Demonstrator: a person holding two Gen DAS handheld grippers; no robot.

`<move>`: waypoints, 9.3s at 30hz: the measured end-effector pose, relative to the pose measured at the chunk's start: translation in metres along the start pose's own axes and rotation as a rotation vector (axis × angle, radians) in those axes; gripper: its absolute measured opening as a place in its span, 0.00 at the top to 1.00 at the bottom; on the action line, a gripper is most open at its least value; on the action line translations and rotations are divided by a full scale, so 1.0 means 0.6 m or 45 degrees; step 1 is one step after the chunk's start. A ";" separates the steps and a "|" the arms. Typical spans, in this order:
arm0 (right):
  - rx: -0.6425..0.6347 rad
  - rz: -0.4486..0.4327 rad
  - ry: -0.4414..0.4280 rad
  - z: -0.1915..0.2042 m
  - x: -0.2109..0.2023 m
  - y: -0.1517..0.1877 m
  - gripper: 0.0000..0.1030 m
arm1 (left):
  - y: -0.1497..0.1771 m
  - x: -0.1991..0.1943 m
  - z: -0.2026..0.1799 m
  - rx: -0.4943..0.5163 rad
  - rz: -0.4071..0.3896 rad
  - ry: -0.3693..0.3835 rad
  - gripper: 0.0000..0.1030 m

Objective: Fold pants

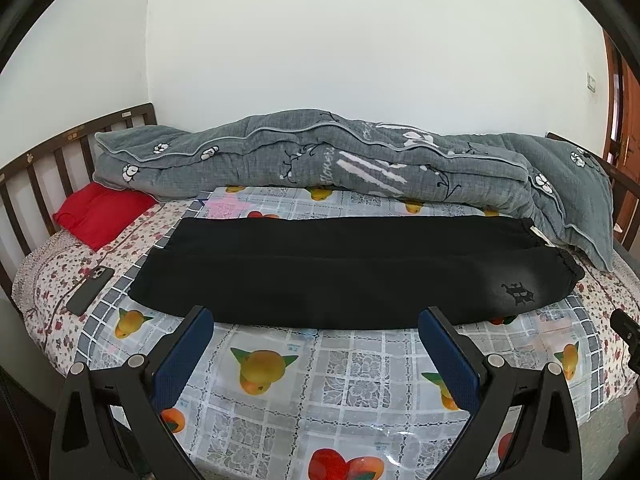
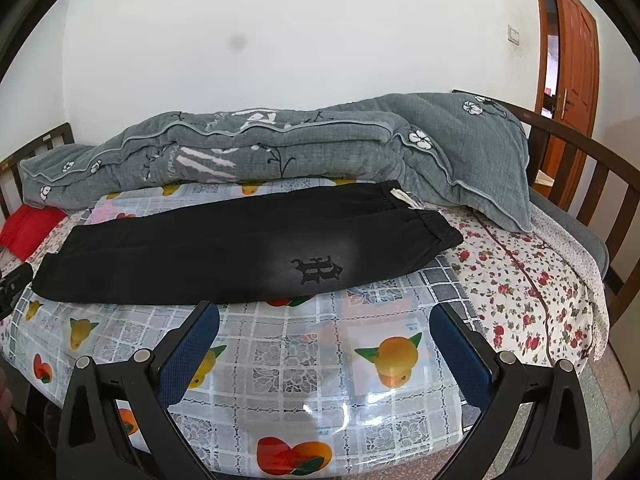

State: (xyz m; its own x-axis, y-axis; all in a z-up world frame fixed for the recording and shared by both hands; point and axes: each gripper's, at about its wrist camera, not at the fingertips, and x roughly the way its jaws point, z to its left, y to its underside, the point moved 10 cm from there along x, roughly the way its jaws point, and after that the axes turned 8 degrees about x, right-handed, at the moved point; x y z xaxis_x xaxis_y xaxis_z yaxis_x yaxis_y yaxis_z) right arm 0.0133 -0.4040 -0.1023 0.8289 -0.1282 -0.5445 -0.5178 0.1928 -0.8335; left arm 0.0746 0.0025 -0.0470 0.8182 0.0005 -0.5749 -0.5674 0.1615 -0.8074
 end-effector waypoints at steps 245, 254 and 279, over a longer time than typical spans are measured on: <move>0.684 0.108 -0.221 -0.367 0.333 0.021 0.77 | 0.127 0.219 0.195 -0.451 0.237 -0.211 0.38; 0.524 0.119 0.124 -0.424 0.271 0.041 0.55 | 0.089 0.258 0.191 -0.395 0.211 -0.149 0.38; 0.171 0.070 0.029 -0.088 0.325 -0.056 0.45 | 0.060 0.470 0.381 -0.400 0.356 -0.106 0.47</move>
State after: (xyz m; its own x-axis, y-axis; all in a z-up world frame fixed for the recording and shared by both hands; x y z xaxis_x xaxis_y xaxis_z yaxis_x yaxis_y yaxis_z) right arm 0.1811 -0.4868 -0.1853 0.7942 -0.1352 -0.5924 -0.5282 0.3284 -0.7830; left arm 0.3060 0.2342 -0.2079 0.6265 0.0832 -0.7750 -0.7583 -0.1647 -0.6307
